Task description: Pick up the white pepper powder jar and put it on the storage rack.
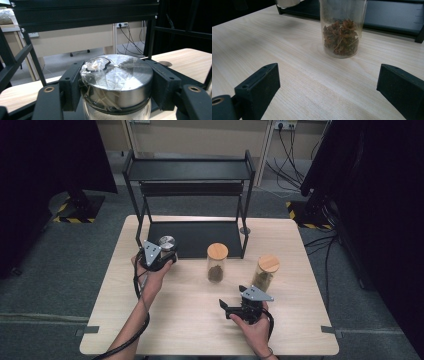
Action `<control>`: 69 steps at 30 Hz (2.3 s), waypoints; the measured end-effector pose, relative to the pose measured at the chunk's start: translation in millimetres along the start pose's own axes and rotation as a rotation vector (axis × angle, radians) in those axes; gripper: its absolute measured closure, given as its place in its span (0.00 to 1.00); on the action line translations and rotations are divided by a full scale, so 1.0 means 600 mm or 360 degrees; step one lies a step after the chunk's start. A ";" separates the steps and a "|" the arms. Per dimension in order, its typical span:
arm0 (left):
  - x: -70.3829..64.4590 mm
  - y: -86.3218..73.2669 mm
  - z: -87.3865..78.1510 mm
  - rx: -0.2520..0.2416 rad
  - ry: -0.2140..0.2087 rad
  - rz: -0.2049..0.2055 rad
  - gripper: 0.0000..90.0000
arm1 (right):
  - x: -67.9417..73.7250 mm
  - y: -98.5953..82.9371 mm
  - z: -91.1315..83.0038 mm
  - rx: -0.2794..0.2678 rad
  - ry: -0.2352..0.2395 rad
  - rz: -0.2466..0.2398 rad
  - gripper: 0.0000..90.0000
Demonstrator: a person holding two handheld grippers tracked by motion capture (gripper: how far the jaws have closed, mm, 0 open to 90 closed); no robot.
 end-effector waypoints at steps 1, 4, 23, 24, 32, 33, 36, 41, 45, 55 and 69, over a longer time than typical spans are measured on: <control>0.003 0.002 0.003 -0.0001 0.0007 -0.0008 0.39 | 0.000 0.000 0.000 0.0000 0.0000 0.0000 0.05; 0.007 0.005 0.008 0.0002 0.0014 -0.0013 0.39 | 0.000 0.000 0.000 0.0001 0.0001 0.0001 0.05; 0.026 0.014 0.034 0.0019 0.0070 -0.0022 0.39 | 0.000 0.000 0.000 0.0001 0.0003 0.0001 0.05; 0.027 0.014 0.035 0.0025 0.0073 -0.0017 0.39 | 0.000 0.000 0.000 0.0001 0.0003 0.0002 0.05; 0.030 0.018 0.050 0.0037 0.0090 -0.0018 0.39 | 0.000 0.000 0.000 0.0002 0.0003 0.0003 0.05; 0.031 0.019 0.053 0.0038 0.0090 -0.0020 0.39 | 0.000 0.000 0.000 0.0002 0.0004 0.0004 0.05; 0.033 0.019 0.059 0.0049 0.0096 -0.0020 0.39 | 0.000 0.000 0.000 0.0003 0.0004 0.0005 0.05; 0.036 0.018 0.068 0.0062 0.0096 -0.0020 0.39 | -0.001 0.000 0.000 0.0002 0.0004 0.0006 0.05; 0.041 0.017 0.075 0.0076 0.0099 -0.0024 0.39 | -0.001 0.000 0.000 0.0001 0.0000 0.0007 0.05; 0.054 0.018 0.089 0.0090 0.0124 -0.0040 0.39 | 0.001 0.000 0.001 0.0008 0.0006 0.0004 0.05; 0.062 0.011 0.115 0.0121 0.0150 -0.0044 0.39 | 0.002 0.000 0.001 0.0006 0.0010 0.0003 0.05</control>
Point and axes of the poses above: each handheld gripper's, and its own axes: z roughly forward along the jaws, y roughly out of its top, x roughly to its left, the point moved 8 cm from there along z, roughly forward along the jaws, and after that the axes turned 10 degrees about x, right-handed, at the moved point
